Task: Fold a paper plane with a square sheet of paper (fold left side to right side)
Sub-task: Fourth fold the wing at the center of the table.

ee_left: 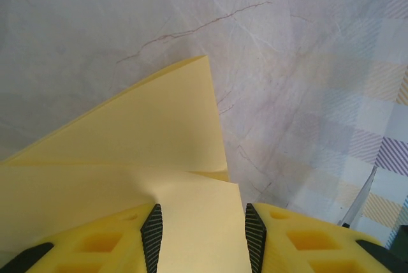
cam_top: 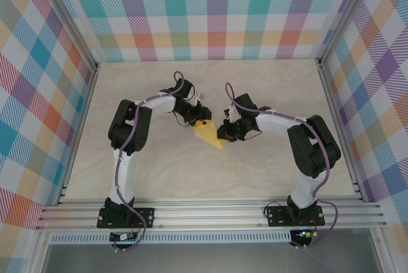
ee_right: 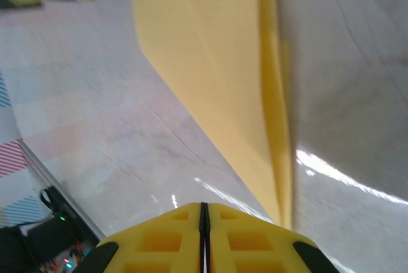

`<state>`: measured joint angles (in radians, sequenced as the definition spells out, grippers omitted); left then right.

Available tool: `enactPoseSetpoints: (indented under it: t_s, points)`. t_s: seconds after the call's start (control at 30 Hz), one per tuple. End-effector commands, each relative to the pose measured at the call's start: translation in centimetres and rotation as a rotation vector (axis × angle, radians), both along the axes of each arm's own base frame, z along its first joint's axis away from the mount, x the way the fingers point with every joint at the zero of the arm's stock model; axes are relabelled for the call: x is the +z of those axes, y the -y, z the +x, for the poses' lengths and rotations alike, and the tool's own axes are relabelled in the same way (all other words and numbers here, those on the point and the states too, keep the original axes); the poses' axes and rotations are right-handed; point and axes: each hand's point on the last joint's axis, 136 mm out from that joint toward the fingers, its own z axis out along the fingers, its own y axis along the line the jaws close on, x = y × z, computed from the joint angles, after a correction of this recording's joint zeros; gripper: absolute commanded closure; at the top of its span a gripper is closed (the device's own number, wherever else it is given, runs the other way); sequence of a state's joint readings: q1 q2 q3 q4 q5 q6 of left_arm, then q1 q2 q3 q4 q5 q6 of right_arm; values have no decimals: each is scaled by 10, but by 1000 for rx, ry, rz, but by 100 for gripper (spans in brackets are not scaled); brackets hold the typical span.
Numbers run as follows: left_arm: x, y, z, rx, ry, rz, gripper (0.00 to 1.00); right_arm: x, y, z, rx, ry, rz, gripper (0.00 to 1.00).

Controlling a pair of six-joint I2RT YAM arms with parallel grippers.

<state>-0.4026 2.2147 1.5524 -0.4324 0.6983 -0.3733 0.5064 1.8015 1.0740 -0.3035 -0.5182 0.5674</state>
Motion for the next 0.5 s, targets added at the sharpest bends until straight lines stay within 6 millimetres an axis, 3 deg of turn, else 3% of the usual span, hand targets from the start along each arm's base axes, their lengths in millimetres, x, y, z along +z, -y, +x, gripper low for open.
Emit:
enactPoseSetpoints:
  t_s: [0.0,0.2,0.47]
  points:
    - [-36,-13,-8,22,-33,92,59,-7,-22,22,-84,-37,40,92]
    - [-37,-13,-10,18,-38,97,59,-27,-37,36,-140,-31,18,93]
    - [-36,-14,-9,18,-36,104,59,-35,-43,37,-155,-36,17,93]
